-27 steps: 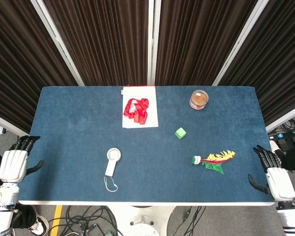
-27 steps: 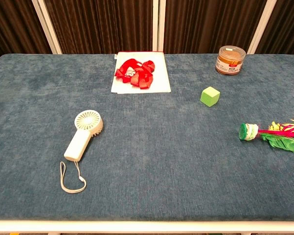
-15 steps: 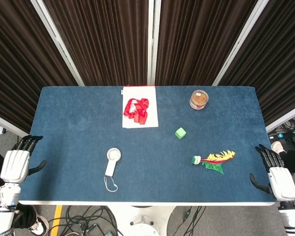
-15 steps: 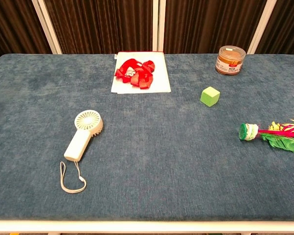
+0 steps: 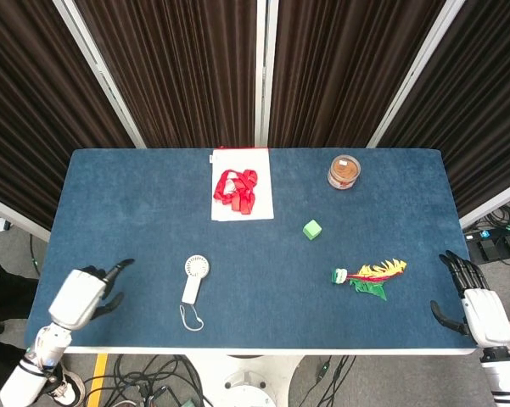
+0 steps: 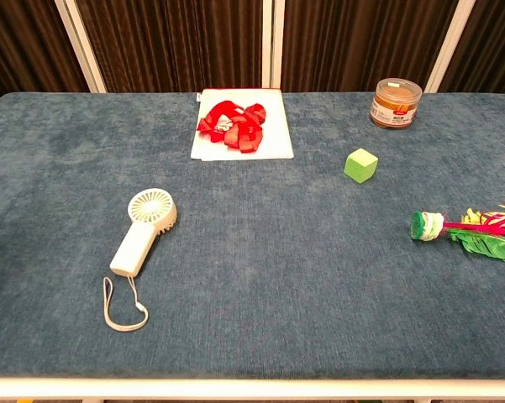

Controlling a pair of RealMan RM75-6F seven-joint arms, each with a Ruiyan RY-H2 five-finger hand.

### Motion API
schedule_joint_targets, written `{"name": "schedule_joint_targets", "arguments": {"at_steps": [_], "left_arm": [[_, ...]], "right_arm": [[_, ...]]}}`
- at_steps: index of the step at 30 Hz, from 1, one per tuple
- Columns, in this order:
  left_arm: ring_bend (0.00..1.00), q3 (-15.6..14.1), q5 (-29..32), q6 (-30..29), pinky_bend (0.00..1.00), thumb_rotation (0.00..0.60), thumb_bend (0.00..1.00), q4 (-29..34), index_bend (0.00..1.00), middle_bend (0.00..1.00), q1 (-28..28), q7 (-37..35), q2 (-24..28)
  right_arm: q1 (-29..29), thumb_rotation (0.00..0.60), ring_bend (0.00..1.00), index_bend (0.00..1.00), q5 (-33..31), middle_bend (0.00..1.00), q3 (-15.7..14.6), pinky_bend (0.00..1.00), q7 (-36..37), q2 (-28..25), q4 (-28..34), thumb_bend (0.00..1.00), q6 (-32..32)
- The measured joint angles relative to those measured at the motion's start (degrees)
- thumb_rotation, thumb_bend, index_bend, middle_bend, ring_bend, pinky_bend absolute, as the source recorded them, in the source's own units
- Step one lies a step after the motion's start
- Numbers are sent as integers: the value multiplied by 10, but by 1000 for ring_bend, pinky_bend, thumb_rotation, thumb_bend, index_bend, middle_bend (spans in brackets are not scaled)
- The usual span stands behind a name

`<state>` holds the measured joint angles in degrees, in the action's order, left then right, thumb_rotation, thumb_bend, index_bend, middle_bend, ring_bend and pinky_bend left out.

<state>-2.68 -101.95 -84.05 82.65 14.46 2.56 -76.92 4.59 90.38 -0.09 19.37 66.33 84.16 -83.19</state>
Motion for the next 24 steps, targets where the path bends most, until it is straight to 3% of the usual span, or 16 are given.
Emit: {"name": "schedule_joint_targets", "arguments": {"at_steps": [5, 15, 24], "left_arm": [[769, -12, -23, 33, 717, 600, 379, 2, 216, 851, 17, 23, -29], [777, -16, 3, 134, 720, 600, 410, -11, 228, 856, 63, 50, -86], [777, -11, 44, 174, 720, 600, 415, -30, 240, 856, 78, 61, -122]], "right_arm": [[5, 600, 0, 0, -9, 0, 5, 0, 1, -2, 3, 308, 7], [10, 600, 0, 0, -20, 0, 10, 0, -2, -1, 7, 308, 20], [13, 600, 0, 0, -20, 0, 10, 0, 10, -4, 5, 308, 25]]}}
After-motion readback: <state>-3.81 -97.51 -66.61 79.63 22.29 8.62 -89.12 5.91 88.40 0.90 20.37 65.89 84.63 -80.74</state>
